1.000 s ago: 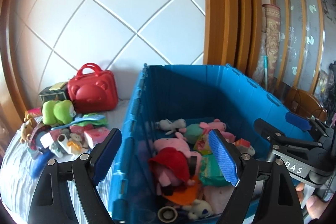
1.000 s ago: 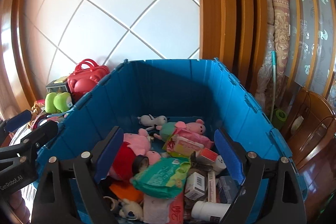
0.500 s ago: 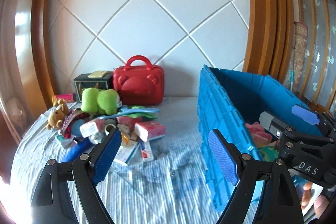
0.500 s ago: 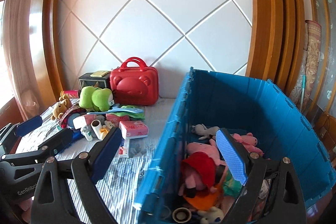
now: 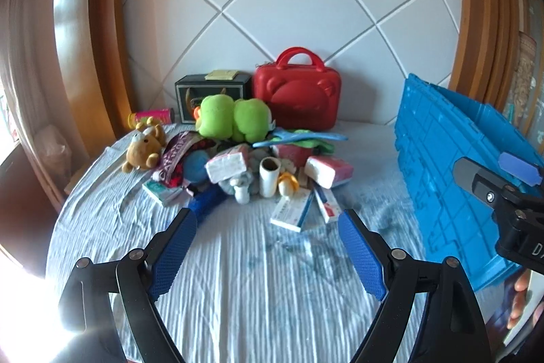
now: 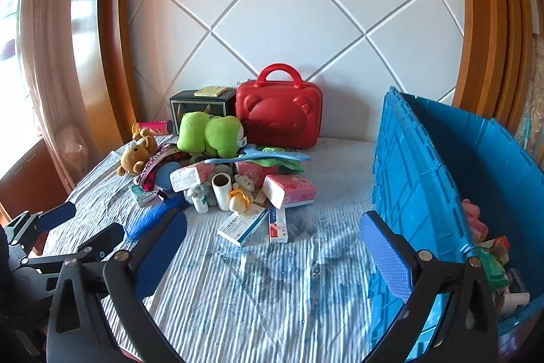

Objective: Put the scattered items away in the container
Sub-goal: 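Withdraw both open grippers from the bin back toward the pile, then grasp the white-blue paracetamol box with the left gripper while the right gripper grasps the foot-print ointment box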

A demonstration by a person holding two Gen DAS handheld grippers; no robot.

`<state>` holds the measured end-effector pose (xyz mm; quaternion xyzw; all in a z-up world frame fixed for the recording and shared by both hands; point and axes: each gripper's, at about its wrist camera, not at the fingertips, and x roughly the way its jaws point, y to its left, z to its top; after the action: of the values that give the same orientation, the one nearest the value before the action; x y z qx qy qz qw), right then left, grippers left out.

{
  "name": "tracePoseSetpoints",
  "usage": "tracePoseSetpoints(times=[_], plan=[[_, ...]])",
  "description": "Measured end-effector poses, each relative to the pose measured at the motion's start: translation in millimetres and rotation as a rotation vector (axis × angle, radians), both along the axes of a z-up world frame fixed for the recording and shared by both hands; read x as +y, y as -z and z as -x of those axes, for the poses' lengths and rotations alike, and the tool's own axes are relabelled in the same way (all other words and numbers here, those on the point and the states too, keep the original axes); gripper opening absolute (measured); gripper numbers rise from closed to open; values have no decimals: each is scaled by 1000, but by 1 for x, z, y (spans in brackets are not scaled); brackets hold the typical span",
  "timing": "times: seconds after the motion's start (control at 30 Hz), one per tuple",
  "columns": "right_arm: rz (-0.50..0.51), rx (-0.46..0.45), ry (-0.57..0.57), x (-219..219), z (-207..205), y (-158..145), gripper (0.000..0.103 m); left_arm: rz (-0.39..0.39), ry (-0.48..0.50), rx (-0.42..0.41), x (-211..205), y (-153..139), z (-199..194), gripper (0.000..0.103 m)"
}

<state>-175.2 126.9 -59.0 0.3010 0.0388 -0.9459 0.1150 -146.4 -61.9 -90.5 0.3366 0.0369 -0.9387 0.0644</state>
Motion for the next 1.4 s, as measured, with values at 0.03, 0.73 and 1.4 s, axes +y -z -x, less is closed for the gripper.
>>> tracePoseSetpoints(times=[0.03,0.73,1.4], plan=[[-5,-24,-3,-4,4,10,103,-3,-13,-24,-7,11,2,86],[-49,-430,-32,-11,127,187,103,-18,-152,-368,-62,162,83,86],[-5,-532,86,2,236,238,103,27,223,-500,32,225,269,86]])
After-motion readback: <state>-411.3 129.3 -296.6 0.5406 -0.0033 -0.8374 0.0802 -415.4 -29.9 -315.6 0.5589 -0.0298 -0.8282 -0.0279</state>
